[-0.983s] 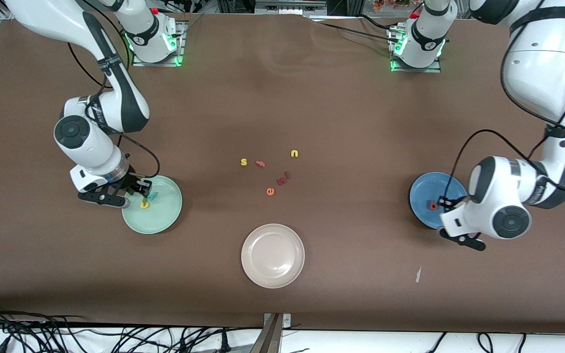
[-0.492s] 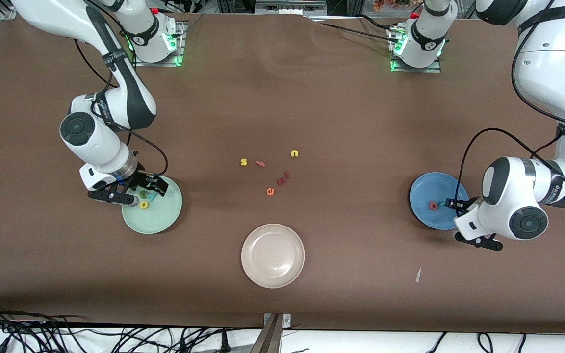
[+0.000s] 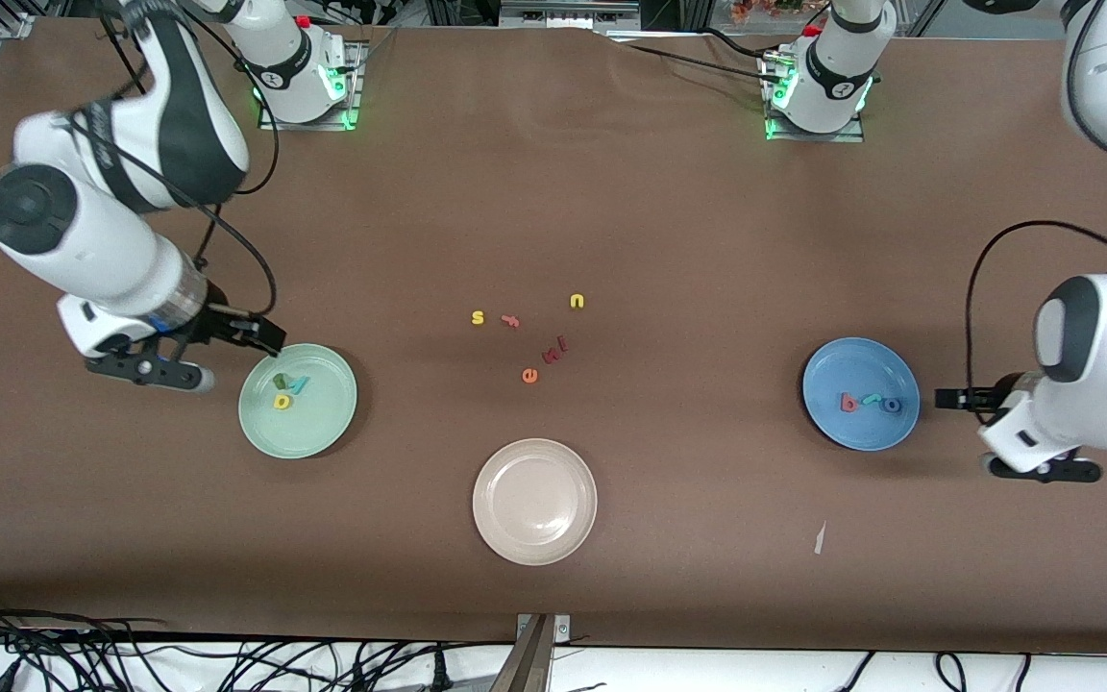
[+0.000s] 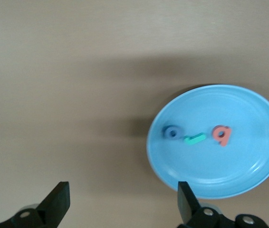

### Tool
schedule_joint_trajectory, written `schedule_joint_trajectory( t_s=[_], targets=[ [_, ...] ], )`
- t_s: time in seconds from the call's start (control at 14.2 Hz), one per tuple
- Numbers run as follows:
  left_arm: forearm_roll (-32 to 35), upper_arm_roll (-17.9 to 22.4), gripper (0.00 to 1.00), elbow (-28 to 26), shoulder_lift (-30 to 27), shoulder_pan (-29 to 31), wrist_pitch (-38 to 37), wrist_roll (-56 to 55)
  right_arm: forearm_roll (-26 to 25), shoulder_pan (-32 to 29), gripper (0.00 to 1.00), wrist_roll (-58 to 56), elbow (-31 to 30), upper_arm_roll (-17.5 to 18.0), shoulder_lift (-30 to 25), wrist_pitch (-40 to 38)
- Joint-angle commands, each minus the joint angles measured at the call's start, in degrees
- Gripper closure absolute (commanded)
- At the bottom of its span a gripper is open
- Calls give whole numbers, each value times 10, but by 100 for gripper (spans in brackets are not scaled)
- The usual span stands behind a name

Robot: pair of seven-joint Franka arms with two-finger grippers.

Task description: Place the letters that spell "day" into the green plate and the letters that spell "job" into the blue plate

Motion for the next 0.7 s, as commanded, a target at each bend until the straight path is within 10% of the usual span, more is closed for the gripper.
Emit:
schedule_joint_trajectory(
  t_s=[0.0,0.35,0.63],
  targets=[
    [-41,-6,0,-15,-31,26,-7,-5,12,0,0,-61,32,-5,-41,-88],
    [-108,-7,0,-27,-106,52,-1,-5,75,0,0,-175,40,-102,-104,-154],
    [-133,-6,0,-120,-239,34,66,-8,69,0,0,-174,46,-101,-105,-161]
  ],
)
